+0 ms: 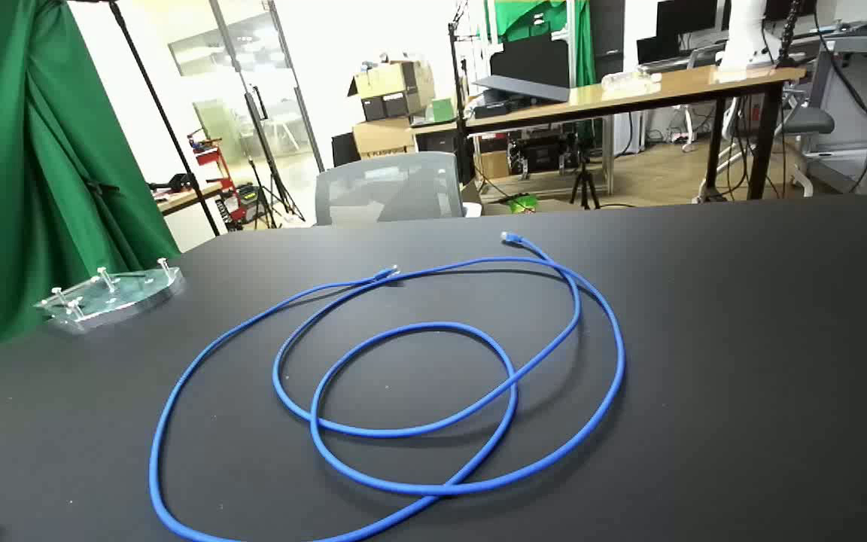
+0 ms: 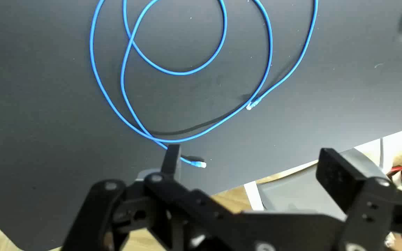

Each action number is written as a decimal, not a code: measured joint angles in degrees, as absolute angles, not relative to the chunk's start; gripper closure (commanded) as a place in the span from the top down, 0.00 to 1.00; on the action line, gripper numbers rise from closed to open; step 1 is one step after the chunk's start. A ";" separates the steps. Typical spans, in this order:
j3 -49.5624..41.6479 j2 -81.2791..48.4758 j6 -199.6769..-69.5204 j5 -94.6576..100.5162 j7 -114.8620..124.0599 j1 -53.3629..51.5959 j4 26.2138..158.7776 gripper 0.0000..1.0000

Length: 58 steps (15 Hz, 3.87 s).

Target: Move the left sided end of the cable to the right

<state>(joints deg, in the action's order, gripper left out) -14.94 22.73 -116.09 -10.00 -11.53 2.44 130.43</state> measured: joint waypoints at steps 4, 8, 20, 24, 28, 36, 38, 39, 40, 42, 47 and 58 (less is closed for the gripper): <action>-14.95 22.73 -116.14 -10.00 -11.53 2.46 130.41 1.00; -14.95 22.73 -116.14 -10.00 -11.53 2.46 130.41 1.00; -5.29 17.49 -136.42 -1.31 -13.31 1.08 139.05 1.00; -2.31 11.77 -143.24 -2.33 -14.27 -2.74 144.10 1.00; -0.52 6.73 -145.41 -3.83 -14.77 -4.62 145.10 1.00; 0.77 4.56 -148.87 4.13 -2.09 -2.55 144.91 1.00; 1.44 1.16 -151.99 6.30 5.45 -2.28 144.53 1.00; 1.71 -0.65 -153.03 7.00 9.03 -2.32 144.10 1.00; 1.95 -2.54 -153.68 7.54 12.72 -2.56 143.47 1.00; 2.12 -6.10 -154.79 8.02 19.87 -3.70 142.10 1.00; -0.32 -15.01 -158.71 7.59 39.60 -14.26 137.62 1.00; -6.78 -21.28 -161.46 9.21 47.23 -19.60 133.77 1.00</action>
<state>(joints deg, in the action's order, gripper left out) -6.78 -21.28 -161.46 9.21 47.23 -19.60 133.77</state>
